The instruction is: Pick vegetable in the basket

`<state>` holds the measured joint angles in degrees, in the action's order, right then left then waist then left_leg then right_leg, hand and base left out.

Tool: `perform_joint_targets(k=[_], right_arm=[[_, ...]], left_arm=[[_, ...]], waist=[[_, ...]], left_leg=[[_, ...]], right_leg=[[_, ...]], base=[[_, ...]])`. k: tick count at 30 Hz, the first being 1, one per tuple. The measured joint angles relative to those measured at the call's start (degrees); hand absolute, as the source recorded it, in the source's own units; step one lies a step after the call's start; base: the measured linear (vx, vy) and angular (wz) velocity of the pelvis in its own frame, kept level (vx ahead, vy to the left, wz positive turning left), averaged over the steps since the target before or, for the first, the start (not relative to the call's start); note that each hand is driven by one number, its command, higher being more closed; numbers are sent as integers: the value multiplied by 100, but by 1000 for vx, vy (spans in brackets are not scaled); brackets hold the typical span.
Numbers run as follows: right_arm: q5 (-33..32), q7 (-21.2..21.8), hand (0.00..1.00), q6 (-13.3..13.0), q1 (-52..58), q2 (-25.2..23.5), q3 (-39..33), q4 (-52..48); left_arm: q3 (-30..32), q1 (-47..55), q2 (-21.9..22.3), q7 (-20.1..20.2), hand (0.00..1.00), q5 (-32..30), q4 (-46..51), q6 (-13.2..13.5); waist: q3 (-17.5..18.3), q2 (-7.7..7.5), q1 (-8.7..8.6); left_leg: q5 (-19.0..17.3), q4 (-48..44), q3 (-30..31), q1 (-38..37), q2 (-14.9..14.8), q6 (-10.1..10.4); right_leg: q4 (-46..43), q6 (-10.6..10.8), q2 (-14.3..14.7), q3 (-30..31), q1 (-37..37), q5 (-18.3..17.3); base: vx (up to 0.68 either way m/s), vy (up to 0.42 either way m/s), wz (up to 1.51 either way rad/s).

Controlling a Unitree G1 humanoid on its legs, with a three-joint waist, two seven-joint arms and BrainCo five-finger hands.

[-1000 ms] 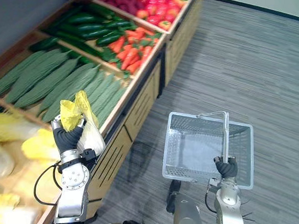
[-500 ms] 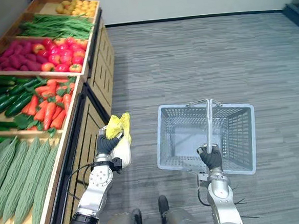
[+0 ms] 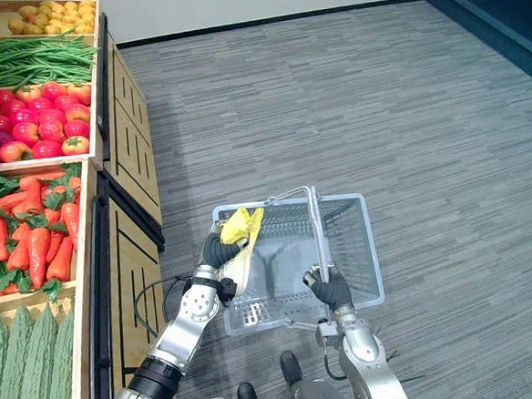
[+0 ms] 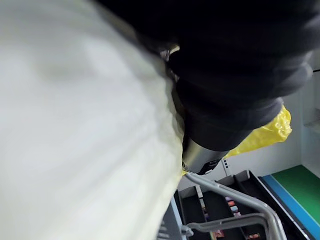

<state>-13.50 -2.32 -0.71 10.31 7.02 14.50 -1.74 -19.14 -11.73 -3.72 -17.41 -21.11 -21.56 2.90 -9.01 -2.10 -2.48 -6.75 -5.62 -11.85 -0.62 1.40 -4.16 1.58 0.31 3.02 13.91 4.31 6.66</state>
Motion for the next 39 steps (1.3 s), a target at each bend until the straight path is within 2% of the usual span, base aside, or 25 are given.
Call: perform_joint_targets(k=[2,3,6,7,13,19,27,30,33,36,39], right_arm=[[-186,33,100,0,-2,19,137,0],[-315,39,100,0,-3,18,203,0],[-737,126,100,-1,-2,29,400,-1],[-1299,249,100,-1,-30,48,692,-2],[-1222,244,100,-1,-123,97,796,-3],[-365,93,100,2,-121,85,617,-2],[412,-161,100,17,-120,-8,-96,-2],[565,-240,100,129,-104,-210,-455,2],[659,-308,100,193,2,-348,-924,39],[768,-487,100,213,179,-439,-1564,39],[786,-573,100,214,389,-469,-2023,37]], left_arm=[[-83,-45,3,11,100,-7,-296,-20],[-83,-89,3,26,0,7,-457,-29],[-66,-280,3,76,0,38,-1078,-72],[-45,-430,-105,76,0,171,-1277,-146],[-53,-453,-99,74,0,271,-1282,-144],[-56,-423,-101,72,0,318,-1095,-142],[-38,429,-95,151,0,767,514,44],[111,1028,-52,342,0,1139,1309,160],[487,1474,49,429,0,1464,1769,236],[1085,2002,97,474,0,1710,2049,234],[1542,2494,126,474,0,1767,2267,233]], waist=[[45,-63,2],[67,-100,-3],[107,-166,-25],[109,-177,-28],[109,-178,-43],[109,-177,-40],[110,-175,5],[112,-172,21],[138,-130,45],[202,-23,49],[299,44,167]], left_leg=[[38,65,24,-7,49,-19],[74,104,28,-6,74,-30],[119,166,42,-4,137,-54],[141,170,58,97,218,-75],[142,177,95,105,274,-76],[187,213,196,122,315,-135],[246,284,372,36,361,-135],[246,285,414,-8,367,-134],[265,323,520,-27,391,-128],[320,373,620,-103,415,-173],[320,397,671,-165,422,-173]], right_leg=[[36,33,-43,-6,-2,23],[66,48,-71,-13,2,37],[74,90,-128,-21,26,64],[89,145,-216,-35,116,98],[110,178,-277,-79,110,84],[113,224,-326,-181,107,51],[113,262,-386,-343,-1,12],[64,271,-399,-410,-43,-30],[23,290,-414,-506,-56,-75],[-44,286,-420,-615,-113,-153],[-69,298,-432,-669,-177,-207]], base=[[-51,72,5],[-64,86,6],[-62,76,5],[-61,85,7],[-6,13,3],[12,-2,10],[8,-10,12],[-17,-19,10],[-12,-23,17],[14,-17,21],[16,-9,11]])
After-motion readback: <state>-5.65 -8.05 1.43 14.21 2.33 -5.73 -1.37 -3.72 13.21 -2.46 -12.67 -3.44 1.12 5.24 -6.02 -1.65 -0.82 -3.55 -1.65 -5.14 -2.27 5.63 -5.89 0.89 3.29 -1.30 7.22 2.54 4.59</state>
